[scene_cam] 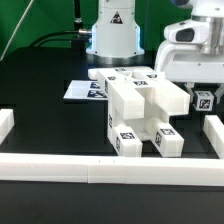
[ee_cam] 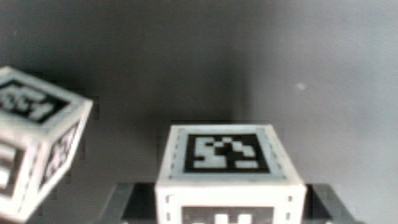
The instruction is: Assemble chair
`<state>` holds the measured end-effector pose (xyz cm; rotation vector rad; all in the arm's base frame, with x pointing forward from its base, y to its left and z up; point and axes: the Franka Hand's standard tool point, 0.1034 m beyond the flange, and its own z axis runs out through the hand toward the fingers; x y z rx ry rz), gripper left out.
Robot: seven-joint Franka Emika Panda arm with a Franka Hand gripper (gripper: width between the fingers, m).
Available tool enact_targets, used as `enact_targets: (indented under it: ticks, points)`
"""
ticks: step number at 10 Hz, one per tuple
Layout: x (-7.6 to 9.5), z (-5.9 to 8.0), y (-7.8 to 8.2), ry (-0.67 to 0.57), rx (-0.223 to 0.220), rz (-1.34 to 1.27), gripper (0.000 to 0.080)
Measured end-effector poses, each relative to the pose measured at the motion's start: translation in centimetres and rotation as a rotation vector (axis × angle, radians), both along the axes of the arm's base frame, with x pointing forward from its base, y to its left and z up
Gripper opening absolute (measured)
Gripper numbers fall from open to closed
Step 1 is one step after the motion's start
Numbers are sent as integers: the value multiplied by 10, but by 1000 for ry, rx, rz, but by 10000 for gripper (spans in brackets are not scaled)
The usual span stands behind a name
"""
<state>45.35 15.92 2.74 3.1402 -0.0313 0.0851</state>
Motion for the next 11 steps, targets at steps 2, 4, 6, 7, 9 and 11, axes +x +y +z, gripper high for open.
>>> enact_targets:
  ticks: [2, 4, 6, 7, 9, 11]
  points:
    - [7, 31, 3, 35, 9, -5, 282]
    - [23, 75, -11, 25, 30, 16, 282]
    - [42, 99, -46, 14, 43, 56, 282]
    - [53, 102, -64, 7, 43, 73, 282]
    - [59, 99, -71, 7, 43, 74, 282]
    - [58, 98, -71, 8, 43, 76, 282]
